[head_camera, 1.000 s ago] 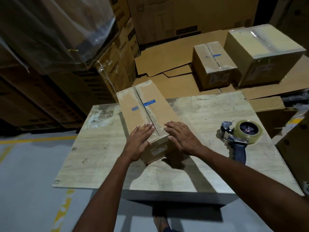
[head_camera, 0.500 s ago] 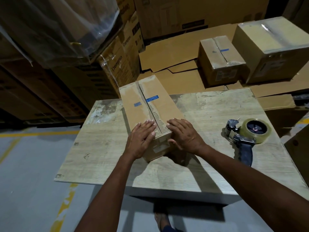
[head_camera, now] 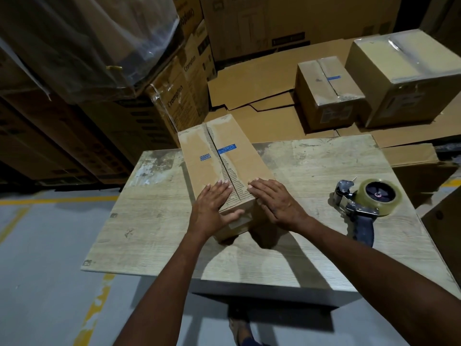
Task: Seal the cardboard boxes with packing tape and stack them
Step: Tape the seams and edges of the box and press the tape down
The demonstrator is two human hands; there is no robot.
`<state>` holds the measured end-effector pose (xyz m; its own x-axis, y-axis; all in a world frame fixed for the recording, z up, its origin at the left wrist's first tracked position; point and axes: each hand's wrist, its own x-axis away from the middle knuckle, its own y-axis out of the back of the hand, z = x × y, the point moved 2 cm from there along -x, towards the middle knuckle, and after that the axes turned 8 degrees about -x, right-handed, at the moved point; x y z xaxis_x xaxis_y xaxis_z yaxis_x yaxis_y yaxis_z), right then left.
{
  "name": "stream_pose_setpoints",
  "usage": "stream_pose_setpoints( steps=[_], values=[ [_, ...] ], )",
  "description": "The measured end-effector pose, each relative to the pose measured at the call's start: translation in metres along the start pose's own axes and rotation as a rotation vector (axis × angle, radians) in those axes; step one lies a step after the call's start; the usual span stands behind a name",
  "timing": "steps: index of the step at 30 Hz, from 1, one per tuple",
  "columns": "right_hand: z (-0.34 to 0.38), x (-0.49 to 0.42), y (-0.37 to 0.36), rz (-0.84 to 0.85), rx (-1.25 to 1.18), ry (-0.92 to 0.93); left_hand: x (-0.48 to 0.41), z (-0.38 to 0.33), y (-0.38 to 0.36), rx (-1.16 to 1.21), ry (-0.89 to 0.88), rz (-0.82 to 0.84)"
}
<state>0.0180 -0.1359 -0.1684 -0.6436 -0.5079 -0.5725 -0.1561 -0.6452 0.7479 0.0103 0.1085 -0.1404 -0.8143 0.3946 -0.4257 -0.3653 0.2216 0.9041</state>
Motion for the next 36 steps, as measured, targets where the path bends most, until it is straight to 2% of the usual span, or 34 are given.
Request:
stream_pose_setpoints(
  steps=[5, 12, 20, 23, 26, 28, 29, 31, 33, 36],
  values=[
    [0.005, -0.001, -0.002, -0.018, 0.023, -0.05, 0.001, 0.004, -0.002, -0.041, -0.041, 0.096],
    [0.005, -0.001, -0.007, -0.035, 0.119, -0.013, -0.002, 0.005, 0.004, -0.063, -0.076, 0.178],
    [0.023, 0.005, 0.016, 0.102, 0.137, 0.041, -0.002, 0.018, 0.027, 0.086, -0.184, 0.356],
    [0.032, 0.001, 0.027, 0.159, 0.037, -0.069, 0.002, 0.024, 0.037, 0.188, -0.141, 0.331],
    [0.032, -0.013, 0.038, 0.142, -0.087, -0.195, -0.002, 0.026, 0.045, 0.32, 0.014, 0.151],
    [0.029, -0.028, 0.039, 0.15, -0.088, -0.344, -0.011, 0.025, 0.046, 0.316, 0.068, 0.065],
    [0.028, -0.036, 0.038, 0.17, -0.076, -0.438, -0.018, 0.024, 0.044, 0.286, 0.081, 0.081],
    [0.026, -0.049, 0.033, 0.237, -0.052, -0.587, -0.029, 0.022, 0.037, 0.223, 0.111, 0.213],
    [0.027, -0.056, 0.028, 0.335, -0.044, -0.653, -0.035, 0.023, 0.028, 0.169, 0.151, 0.369],
    [0.03, -0.056, 0.024, 0.389, -0.03, -0.694, -0.041, 0.03, 0.016, 0.129, 0.186, 0.455]
  ],
)
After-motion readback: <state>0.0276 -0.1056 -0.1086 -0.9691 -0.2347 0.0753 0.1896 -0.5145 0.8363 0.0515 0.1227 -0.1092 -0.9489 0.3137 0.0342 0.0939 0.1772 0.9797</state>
